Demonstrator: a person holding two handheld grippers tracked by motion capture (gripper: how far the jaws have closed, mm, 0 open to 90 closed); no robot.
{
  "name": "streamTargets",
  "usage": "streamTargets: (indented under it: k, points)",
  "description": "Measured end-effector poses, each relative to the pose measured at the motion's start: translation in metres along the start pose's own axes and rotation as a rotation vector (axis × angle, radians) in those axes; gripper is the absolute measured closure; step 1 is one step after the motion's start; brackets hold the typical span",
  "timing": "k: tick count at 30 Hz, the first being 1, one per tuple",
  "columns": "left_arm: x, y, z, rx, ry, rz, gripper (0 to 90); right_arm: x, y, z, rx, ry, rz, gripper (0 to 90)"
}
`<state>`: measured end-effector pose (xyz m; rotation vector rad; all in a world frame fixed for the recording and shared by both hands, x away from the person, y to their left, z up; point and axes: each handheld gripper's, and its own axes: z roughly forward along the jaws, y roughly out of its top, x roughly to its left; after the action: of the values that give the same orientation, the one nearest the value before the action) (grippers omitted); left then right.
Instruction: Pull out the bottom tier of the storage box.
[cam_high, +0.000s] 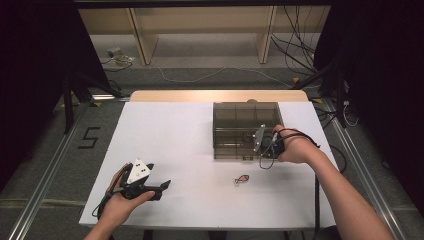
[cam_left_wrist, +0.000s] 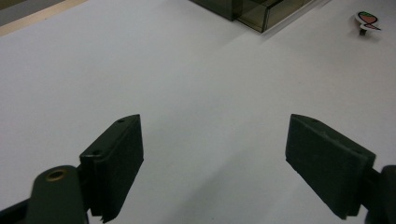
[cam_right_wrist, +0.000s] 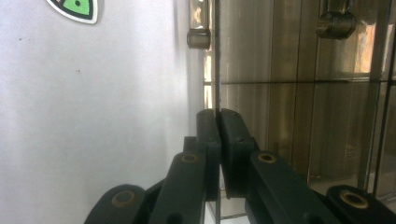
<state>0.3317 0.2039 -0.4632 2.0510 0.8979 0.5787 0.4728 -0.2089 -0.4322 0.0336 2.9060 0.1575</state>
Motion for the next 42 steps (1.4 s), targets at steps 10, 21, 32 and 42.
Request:
streamTargets:
  k: [10,21,32,42]
  points:
    - [0.000,0.000,0.000,0.000,-0.002,0.001,19.0,0.004,0.001,-0.001,0.008,0.000,0.009,87.5]
    - [0.000,0.000,0.000,0.000,-0.001,0.001,19.0,0.007,0.000,-0.002,0.002,0.003,0.011,87.5]
    - [0.000,0.000,-0.001,0.000,0.000,0.000,19.0,0.010,-0.001,-0.003,-0.004,-0.001,-0.007,87.5]
    - [0.000,0.000,0.000,0.001,-0.001,-0.003,19.0,0.016,-0.001,-0.004,-0.002,0.004,0.003,87.5]
